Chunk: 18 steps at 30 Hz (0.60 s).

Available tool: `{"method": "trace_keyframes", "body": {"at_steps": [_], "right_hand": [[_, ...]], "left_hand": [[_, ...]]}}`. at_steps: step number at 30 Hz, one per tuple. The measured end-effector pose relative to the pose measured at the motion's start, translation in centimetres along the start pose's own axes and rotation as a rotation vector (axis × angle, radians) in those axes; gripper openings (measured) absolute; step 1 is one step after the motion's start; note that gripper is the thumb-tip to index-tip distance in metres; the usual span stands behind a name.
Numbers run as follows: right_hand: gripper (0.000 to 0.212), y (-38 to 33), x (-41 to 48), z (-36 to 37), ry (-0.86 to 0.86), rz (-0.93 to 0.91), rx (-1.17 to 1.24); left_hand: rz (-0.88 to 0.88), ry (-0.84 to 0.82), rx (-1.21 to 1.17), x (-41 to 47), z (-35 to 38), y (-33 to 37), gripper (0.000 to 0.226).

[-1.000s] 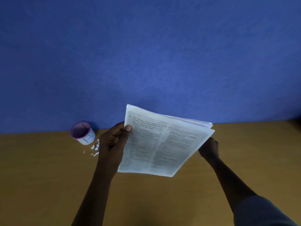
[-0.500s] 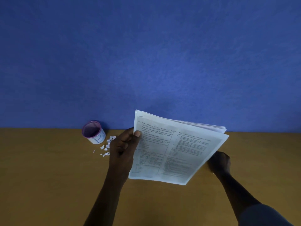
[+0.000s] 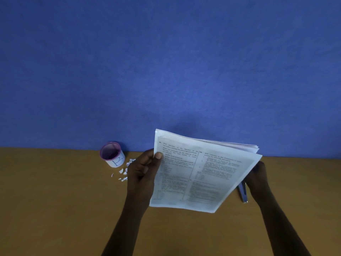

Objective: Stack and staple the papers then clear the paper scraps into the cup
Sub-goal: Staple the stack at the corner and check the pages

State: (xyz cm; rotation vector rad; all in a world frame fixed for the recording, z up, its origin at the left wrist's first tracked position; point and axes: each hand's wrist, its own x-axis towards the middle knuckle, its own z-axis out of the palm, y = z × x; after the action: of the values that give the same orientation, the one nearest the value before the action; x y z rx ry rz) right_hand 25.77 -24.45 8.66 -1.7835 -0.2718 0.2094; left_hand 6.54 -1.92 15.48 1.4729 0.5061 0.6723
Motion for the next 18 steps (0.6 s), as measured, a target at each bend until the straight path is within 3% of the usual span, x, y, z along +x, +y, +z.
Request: {"method": "trace_keyframes", "body": {"at_steps": [2, 5, 6, 10, 14, 18], "right_hand": [[0.038, -1.9, -0.4, 0.0, -0.141, -0.029, 0.250], [0.102, -6.1, -1.6, -0.7, -0.365, 0.101, 0.516], [0.109, -6.8, -2.0, -0.9, -0.411, 0.090, 0.569], [0.081, -8.3, -4.3, -1.2, -0.430, -0.117, 0.455], [0.015, -10.7, -6.7, -0.1, -0.259, -0.187, 0.319], [0.014, -11.4, -8.0, 0.4, -0.095, -0.207, 0.252]], "left_hand": [[-0.009, 0.012, -0.010, 0.0, -0.1, 0.7, 0.024], [-0.003, 0.027, -0.036, -0.2, -0.2, 1.5, 0.039], [-0.001, 0.026, -0.050, -0.4, -0.3, 1.8, 0.039], [0.007, 0.062, -0.129, -0.6, -0.3, 3.1, 0.036], [0.003, 0.057, -0.203, -1.2, -0.6, 4.1, 0.022], [0.007, -0.014, -0.197, -1.9, -1.1, 4.4, 0.017]]}}
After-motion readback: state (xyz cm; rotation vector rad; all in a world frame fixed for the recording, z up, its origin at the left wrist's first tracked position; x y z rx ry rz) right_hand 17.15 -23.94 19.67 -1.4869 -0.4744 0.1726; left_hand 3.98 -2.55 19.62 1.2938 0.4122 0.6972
